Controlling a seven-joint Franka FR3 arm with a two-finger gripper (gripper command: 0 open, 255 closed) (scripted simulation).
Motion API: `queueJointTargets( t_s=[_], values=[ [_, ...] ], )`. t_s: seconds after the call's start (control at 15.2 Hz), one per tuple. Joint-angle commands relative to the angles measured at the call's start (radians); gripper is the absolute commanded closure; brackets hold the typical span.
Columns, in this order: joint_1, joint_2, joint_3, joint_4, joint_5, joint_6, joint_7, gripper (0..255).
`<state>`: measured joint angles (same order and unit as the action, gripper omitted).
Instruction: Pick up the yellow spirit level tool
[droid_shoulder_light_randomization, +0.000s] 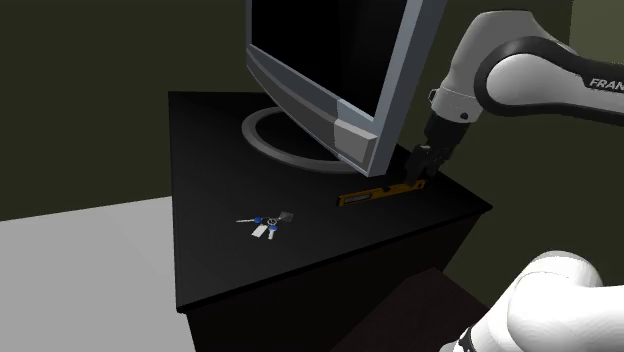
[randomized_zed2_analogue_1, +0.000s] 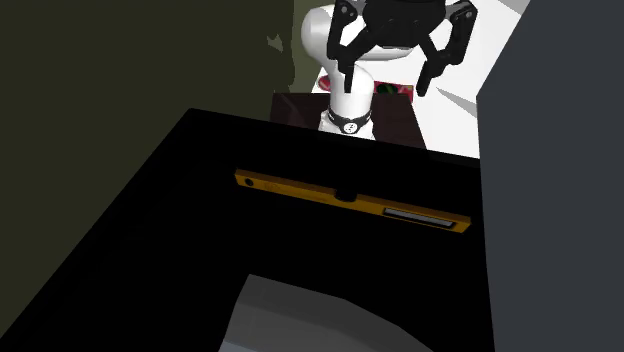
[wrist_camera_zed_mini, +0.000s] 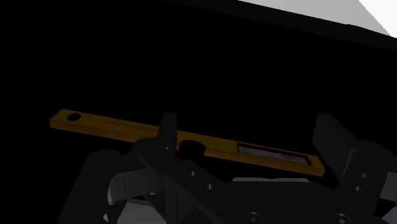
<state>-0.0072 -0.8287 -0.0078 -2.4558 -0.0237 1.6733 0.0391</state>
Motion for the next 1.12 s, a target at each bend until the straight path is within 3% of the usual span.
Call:
queueJointTargets(
  t_s=[0.0, 0.4, 0.66, 0.73, 1.06],
  values=[
    [0.0, 0.0, 0.0, 0.0, 0.0, 0.0, 0.0, 0],
    [0.203, 0.121, -0.289, -0.02, -0.14, 0.154, -0.754, 0],
    [0.358, 0.262, -0.456, 0.031, -0.174, 0.244, -1.253, 0],
    [0.375, 0.296, -0.473, 0.043, -0.166, 0.261, -1.36, 0],
    [0.358, 0.318, -0.475, -0.011, -0.162, 0.335, -1.371, 0]
  ],
)
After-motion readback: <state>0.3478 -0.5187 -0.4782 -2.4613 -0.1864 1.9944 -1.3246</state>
